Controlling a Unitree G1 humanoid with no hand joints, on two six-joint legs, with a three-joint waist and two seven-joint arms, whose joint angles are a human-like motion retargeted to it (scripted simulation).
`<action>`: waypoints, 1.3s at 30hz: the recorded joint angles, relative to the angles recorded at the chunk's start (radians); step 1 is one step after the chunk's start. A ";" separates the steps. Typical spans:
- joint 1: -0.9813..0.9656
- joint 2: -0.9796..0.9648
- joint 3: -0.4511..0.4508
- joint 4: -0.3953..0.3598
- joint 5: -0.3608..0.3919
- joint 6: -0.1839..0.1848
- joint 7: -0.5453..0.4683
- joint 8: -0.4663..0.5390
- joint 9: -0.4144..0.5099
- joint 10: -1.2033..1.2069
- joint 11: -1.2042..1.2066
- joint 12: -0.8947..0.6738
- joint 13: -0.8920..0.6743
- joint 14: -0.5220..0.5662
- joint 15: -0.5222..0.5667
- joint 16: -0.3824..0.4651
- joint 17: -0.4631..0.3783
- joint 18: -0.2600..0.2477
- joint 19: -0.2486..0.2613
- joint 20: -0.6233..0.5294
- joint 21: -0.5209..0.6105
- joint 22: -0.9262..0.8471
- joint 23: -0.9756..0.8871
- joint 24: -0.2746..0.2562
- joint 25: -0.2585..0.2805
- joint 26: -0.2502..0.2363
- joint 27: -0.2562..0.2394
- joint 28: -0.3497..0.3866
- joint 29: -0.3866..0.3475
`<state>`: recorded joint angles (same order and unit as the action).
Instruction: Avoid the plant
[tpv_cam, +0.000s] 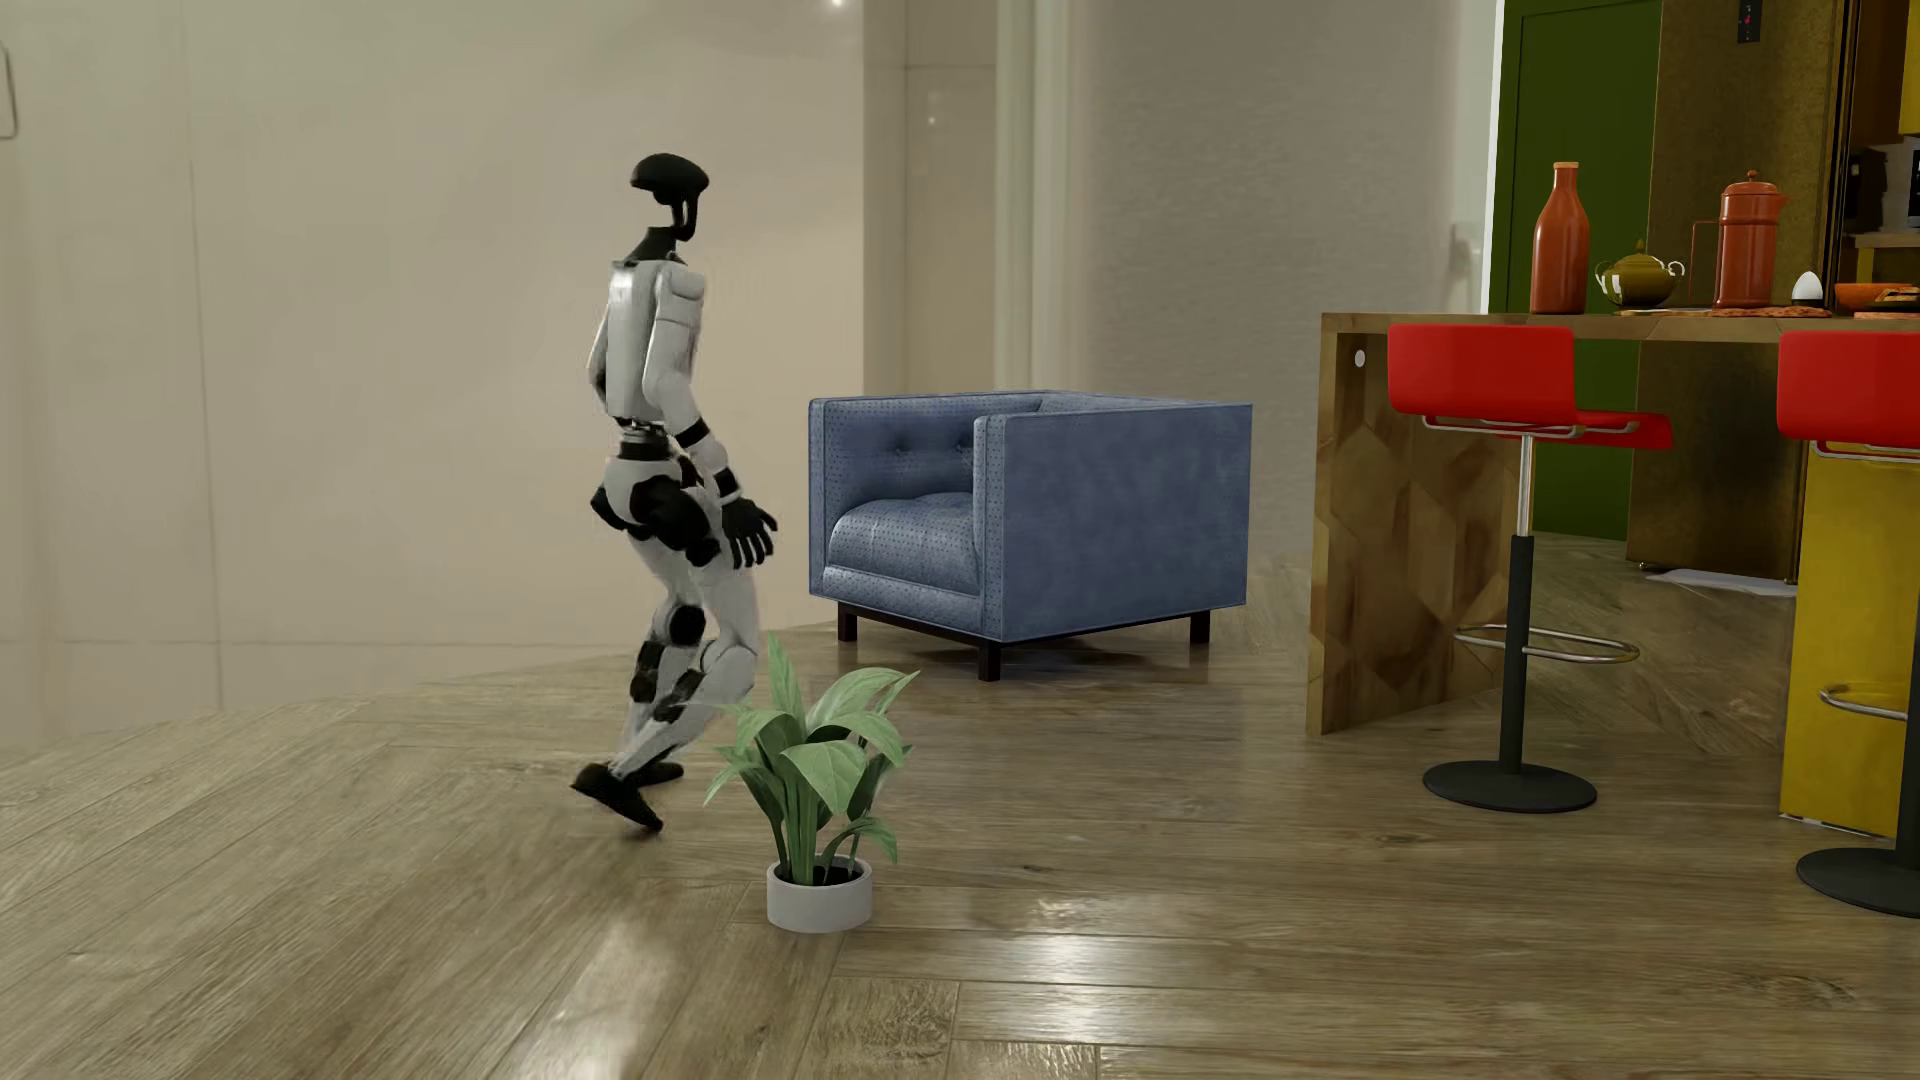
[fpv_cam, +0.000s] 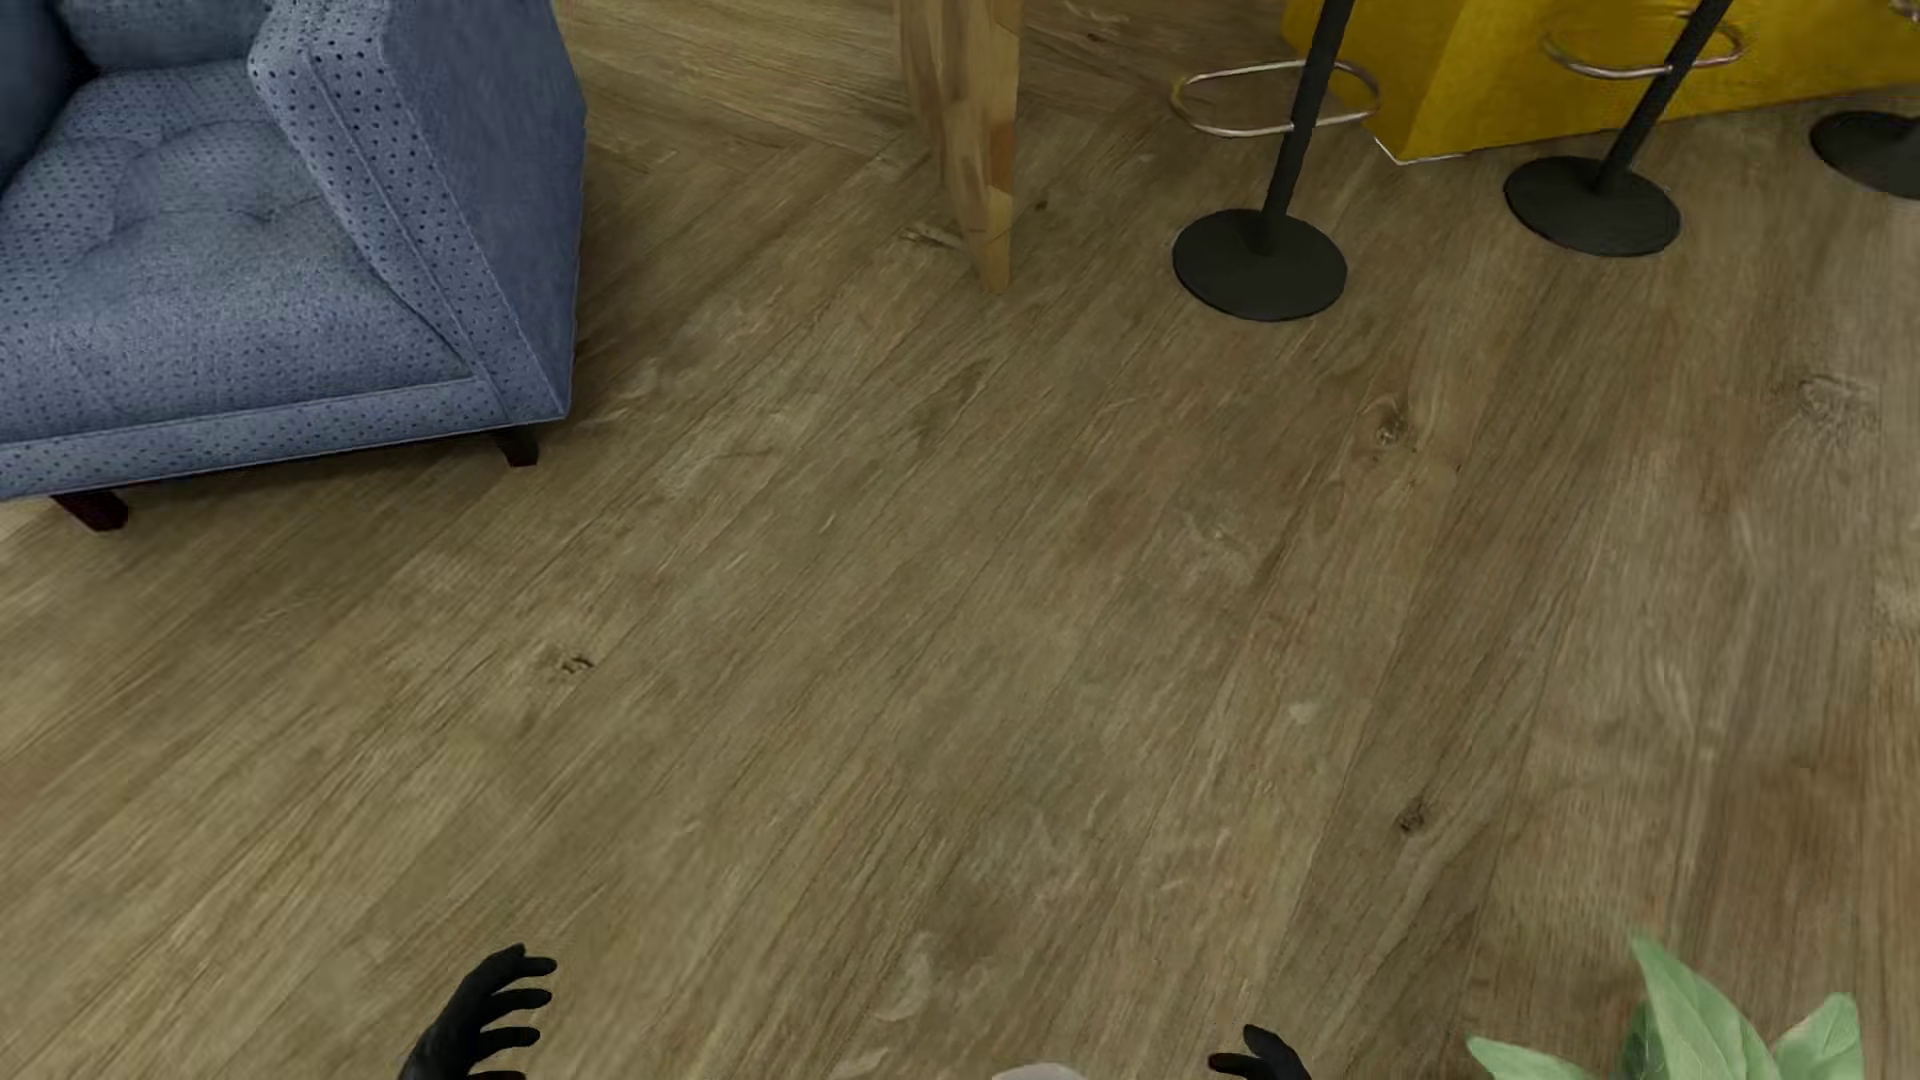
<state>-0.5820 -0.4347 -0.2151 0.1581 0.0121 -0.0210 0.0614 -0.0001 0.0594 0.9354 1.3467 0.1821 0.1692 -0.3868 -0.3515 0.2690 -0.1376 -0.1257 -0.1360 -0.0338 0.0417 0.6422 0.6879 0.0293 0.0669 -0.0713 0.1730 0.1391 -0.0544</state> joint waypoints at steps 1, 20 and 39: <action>0.082 -0.053 -0.045 0.009 -0.024 -0.032 0.035 -0.033 0.001 -0.053 -0.003 -0.046 0.050 -0.020 0.010 -0.009 -0.011 -0.004 0.043 0.001 -0.029 -0.038 -0.049 -0.015 0.013 0.010 -0.017 0.037 0.057; -0.070 0.052 0.099 -0.039 0.018 0.008 -0.117 -0.008 -0.039 0.220 -0.443 -0.024 0.121 -0.011 -0.209 -0.119 -0.038 -0.040 0.116 -0.067 0.013 -0.048 0.009 0.037 -0.004 -0.099 0.021 -0.028 -0.037; 0.111 -0.038 -0.020 -0.013 -0.040 -0.011 0.064 -0.083 0.031 -0.053 -0.167 -0.080 0.069 -0.048 -0.127 -0.029 -0.031 0.022 0.071 -0.009 -0.014 -0.041 -0.056 -0.021 -0.052 0.042 -0.085 0.019 0.159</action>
<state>-0.4707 -0.4725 -0.2351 0.1450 -0.0282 -0.0324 0.1255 -0.0835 0.0900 0.8822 1.1796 0.1019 0.2386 -0.4343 -0.4783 0.2396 -0.1686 -0.1037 -0.0655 -0.0429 0.0282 0.6013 0.6317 0.0082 0.0146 -0.0293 0.0880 0.1578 0.1045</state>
